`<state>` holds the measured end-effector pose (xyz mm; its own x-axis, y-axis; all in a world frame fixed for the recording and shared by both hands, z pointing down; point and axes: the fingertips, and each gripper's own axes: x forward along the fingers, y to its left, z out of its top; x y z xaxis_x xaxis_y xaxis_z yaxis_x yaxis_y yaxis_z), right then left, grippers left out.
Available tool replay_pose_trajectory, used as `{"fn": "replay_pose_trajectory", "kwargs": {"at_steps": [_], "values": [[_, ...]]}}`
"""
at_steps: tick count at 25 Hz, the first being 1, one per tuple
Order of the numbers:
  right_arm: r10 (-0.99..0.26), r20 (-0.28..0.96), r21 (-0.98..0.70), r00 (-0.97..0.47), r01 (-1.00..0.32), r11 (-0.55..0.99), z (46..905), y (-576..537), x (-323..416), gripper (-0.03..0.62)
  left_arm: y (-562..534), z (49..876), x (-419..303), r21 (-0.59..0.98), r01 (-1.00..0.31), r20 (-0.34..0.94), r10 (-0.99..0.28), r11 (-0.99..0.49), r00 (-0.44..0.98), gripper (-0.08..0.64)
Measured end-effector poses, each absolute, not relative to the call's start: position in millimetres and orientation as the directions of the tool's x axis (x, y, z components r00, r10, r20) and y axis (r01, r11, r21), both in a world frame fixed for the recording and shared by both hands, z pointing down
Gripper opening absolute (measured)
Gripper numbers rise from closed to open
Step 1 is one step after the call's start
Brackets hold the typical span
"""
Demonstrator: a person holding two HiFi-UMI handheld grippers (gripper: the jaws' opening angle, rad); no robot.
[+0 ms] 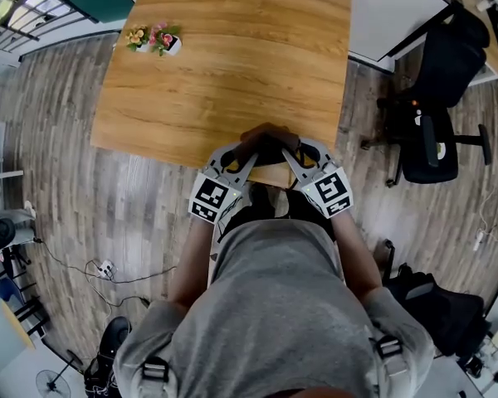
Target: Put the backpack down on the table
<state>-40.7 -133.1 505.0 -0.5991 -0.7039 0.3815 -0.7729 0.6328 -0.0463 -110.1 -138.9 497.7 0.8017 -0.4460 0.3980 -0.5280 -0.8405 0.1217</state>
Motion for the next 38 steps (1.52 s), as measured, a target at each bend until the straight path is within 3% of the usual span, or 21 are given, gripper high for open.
{"fn": "replay_pose_trajectory", "kwargs": {"at_steps": [38], "values": [[-0.631, 0.458, 0.002, -0.626, -0.709, 0.705, 572.7, -207.7, -14.8, 0.083, -212.1, 570.0, -82.6, 0.079, -0.533, 0.463, -0.442, -0.843, 0.768, 0.078]]}}
